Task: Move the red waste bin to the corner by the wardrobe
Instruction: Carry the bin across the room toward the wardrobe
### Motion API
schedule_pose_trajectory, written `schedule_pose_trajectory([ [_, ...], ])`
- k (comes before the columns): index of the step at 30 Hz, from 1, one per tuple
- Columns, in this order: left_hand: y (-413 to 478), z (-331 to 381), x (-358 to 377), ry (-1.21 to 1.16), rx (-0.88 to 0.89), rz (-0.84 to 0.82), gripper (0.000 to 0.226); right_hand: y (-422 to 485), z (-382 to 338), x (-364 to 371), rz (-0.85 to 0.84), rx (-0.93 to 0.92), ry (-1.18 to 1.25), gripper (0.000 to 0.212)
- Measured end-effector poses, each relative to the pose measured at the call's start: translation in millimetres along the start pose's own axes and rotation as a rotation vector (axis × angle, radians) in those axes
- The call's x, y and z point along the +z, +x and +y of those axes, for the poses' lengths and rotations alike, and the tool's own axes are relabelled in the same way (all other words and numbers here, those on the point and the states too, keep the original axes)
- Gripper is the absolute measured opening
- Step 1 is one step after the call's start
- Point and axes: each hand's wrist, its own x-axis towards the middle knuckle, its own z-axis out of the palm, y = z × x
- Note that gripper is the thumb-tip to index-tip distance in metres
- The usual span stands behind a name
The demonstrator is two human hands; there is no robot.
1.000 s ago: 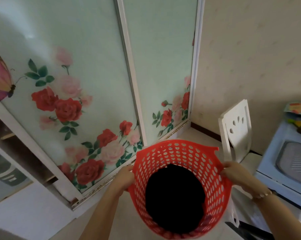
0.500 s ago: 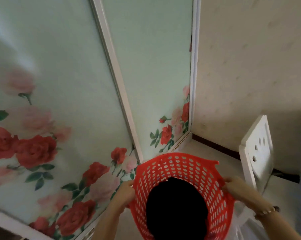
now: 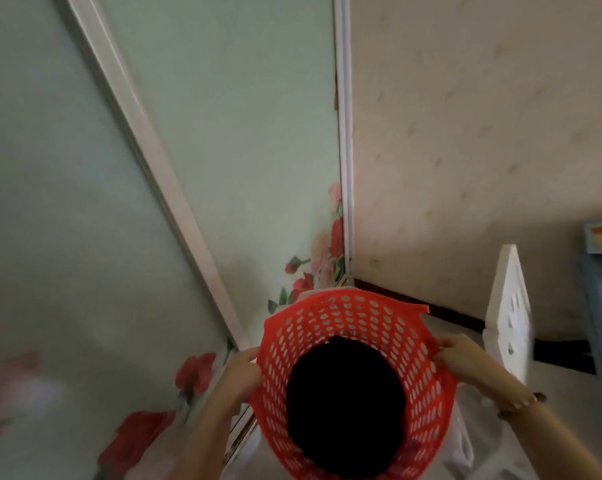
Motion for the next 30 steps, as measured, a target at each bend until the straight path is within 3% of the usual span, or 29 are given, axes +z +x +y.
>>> schedule_pose_trajectory([
  [9, 161, 56, 1, 0.07, 0.045, -0.2, 0.054, 91, -7, -9, 0.155, 0.121, 0.111, 0.039],
  [14, 251, 86, 4, 0.071, 0.08, -0.318, 0.054, 139, -26, -14, 0.192, 0.2, 0.165, 0.031],
  [19, 327, 119, 8, 0.115, 0.165, -0.384, 0.057, 185, -36, -17, 0.238, 0.29, 0.213, 0.038],
  [30, 417, 176, 43, 0.267, 0.239, -0.452, 0.032, 252, -25, -17, 0.302, 0.413, 0.395, 0.032],
])
